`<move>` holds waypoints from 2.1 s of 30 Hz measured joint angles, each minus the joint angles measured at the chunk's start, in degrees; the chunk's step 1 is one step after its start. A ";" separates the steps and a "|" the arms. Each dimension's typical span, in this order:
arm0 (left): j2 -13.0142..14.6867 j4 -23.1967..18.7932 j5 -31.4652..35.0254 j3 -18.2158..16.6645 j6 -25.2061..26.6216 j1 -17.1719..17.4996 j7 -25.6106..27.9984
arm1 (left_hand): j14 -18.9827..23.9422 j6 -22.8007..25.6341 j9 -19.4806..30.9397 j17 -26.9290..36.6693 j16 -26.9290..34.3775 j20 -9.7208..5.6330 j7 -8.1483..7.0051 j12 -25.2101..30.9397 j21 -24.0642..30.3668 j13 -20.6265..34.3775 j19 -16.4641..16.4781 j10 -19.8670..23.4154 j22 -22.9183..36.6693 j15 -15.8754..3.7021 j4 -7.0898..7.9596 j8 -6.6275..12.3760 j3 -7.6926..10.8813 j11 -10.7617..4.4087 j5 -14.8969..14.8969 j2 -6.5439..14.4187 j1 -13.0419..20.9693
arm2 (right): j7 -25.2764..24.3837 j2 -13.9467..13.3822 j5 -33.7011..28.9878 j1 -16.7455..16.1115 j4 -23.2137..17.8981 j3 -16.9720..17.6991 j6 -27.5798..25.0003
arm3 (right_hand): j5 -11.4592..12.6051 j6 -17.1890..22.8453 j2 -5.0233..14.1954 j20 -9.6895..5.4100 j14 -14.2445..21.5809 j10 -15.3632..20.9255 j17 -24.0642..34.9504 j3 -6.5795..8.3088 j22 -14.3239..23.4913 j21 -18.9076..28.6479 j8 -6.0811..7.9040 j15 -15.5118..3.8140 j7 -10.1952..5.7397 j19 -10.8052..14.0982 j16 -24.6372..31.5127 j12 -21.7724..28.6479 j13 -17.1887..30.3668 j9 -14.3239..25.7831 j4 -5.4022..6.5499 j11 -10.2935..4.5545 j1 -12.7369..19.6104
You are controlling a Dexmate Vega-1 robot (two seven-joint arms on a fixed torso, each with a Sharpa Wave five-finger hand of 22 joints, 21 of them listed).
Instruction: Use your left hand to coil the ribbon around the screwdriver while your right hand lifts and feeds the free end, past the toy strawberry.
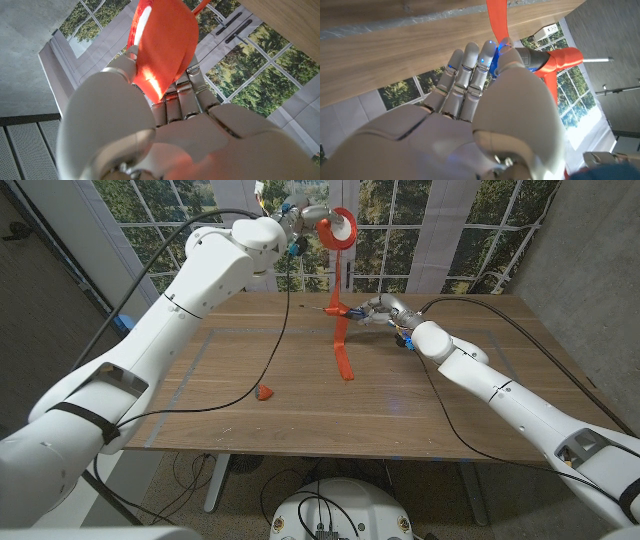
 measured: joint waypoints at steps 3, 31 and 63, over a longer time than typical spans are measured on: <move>0.09 -0.36 0.12 0.01 -0.47 -0.03 -0.49 | 0.00 0.00 -0.01 0.00 -0.01 0.00 0.00 -0.01 0.00 0.00 0.00 0.00 0.00 0.00 0.00 -0.01 0.00 0.00 -0.03 0.01 -0.01 | 0.33 0.09 0.64 0.57 0.25 -0.39 -1.69 | -0.07 0.00 0.01 -0.22 0.12 0.00 -0.26 0.00 0.00 0.02 0.00 -0.12 0.00 0.22 0.51 0.00 -0.27 0.00 0.00 0.00 0.00; 5.58 -2.63 -2.32 2.25 -5.08 -2.29 -16.87 | 0.00 0.30 0.42 0.01 -0.10 0.13 0.29 -0.49 0.25 0.82 -0.09 -0.01 0.00 0.00 0.02 -0.59 -0.02 -0.01 0.18 0.19 -0.19 | -3.31 -0.55 3.04 2.25 -2.34 -1.41 -10.03 | 0.31 0.00 0.48 0.40 0.42 0.62 -1.31 -0.25 -0.30 0.94 0.00 -0.21 0.00 0.83 1.79 0.01 -0.53 0.01 -0.24 0.61 0.47; 12.96 -7.42 -5.07 0.79 -9.04 4.84 -26.38 | 0.00 0.33 0.56 0.04 -0.09 0.15 0.32 -1.09 0.24 2.04 -0.08 0.13 0.00 -0.01 -0.10 -0.51 0.10 0.12 0.18 0.15 -0.16 | -14.05 -0.13 8.10 -2.21 -8.52 4.49 -14.13 | 0.25 0.00 0.46 0.71 0.40 0.92 -1.85 -0.25 -0.28 1.34 0.00 -0.19 0.00 1.13 2.67 0.06 -0.79 0.01 -0.71 0.92 0.45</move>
